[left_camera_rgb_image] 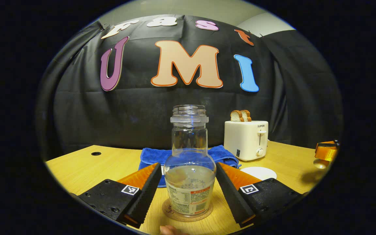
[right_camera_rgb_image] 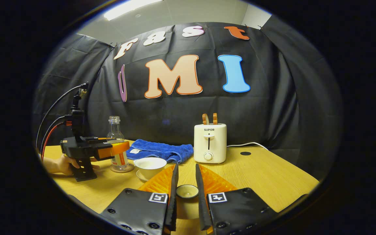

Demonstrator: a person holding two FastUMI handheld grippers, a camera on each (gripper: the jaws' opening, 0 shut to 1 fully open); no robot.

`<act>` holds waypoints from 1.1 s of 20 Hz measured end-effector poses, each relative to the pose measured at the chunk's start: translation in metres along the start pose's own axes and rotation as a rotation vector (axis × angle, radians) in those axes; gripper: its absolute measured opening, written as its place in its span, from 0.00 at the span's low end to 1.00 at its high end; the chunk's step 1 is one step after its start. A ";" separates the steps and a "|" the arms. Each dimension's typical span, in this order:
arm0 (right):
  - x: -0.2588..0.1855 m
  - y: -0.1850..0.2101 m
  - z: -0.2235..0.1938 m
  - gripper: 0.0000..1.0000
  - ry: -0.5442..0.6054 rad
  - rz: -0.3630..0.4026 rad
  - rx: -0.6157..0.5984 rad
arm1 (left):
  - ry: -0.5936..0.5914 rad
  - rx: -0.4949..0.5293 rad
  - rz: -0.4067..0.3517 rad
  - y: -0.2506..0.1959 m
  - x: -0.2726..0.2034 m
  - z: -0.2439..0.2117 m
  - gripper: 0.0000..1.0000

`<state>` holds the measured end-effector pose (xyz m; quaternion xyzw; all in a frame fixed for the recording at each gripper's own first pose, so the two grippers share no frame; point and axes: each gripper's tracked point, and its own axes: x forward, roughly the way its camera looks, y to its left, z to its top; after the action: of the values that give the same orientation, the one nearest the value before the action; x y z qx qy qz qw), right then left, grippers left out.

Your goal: Open the teacup lid with one hand, grasp the water bottle and pour water into the teacup with the other hand; after pouring, place the water bottle on the coaster and then close the teacup lid.

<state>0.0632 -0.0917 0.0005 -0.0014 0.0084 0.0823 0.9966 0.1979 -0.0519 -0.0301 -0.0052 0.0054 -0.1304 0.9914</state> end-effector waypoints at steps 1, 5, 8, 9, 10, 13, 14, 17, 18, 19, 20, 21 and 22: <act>0.000 0.000 0.001 0.31 0.000 0.000 0.000 | -0.002 -0.001 -0.002 0.000 -0.002 0.001 0.96; 0.001 0.000 0.000 0.31 -0.002 0.000 -0.001 | -0.001 0.000 -0.013 -0.002 -0.019 0.001 0.96; 0.001 0.001 0.001 0.31 -0.003 0.003 0.001 | -0.005 0.001 -0.012 -0.001 -0.038 0.001 0.95; 0.002 0.003 0.001 0.31 -0.004 0.007 0.000 | -0.004 0.001 -0.001 0.001 -0.046 0.001 0.95; 0.003 0.006 0.000 0.31 -0.004 0.012 0.001 | -0.008 0.002 0.012 0.003 -0.053 0.002 0.96; 0.015 0.025 0.000 0.30 -0.003 0.049 0.003 | -0.004 0.002 0.048 0.007 -0.079 0.001 0.96; 0.023 0.037 -0.001 0.31 -0.004 0.075 0.003 | -0.008 0.002 0.065 0.010 -0.087 0.003 0.99; 0.047 0.063 -0.003 0.31 0.001 0.126 0.003 | -0.010 0.002 0.089 0.013 -0.108 0.003 0.96; 0.056 0.070 -0.003 0.30 -0.001 0.135 0.004 | -0.009 0.003 0.082 0.012 -0.113 0.003 0.95; 0.066 0.075 -0.003 0.31 0.000 0.140 0.005 | -0.010 0.001 0.083 0.012 -0.120 0.003 0.95; 0.074 0.079 -0.003 0.31 -0.001 0.146 0.006 | -0.009 0.002 0.091 0.014 -0.125 0.002 0.95; 0.081 0.084 -0.001 0.31 -0.009 0.151 0.006 | -0.007 0.001 0.105 0.017 -0.129 0.003 0.95; 0.089 0.088 0.000 0.31 -0.014 0.150 0.007 | -0.007 0.001 0.120 0.022 -0.133 0.003 0.95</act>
<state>0.1362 0.0092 -0.0009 0.0034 0.0017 0.1568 0.9876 0.0753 0.0034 -0.0262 -0.0046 0.0022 -0.0705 0.9975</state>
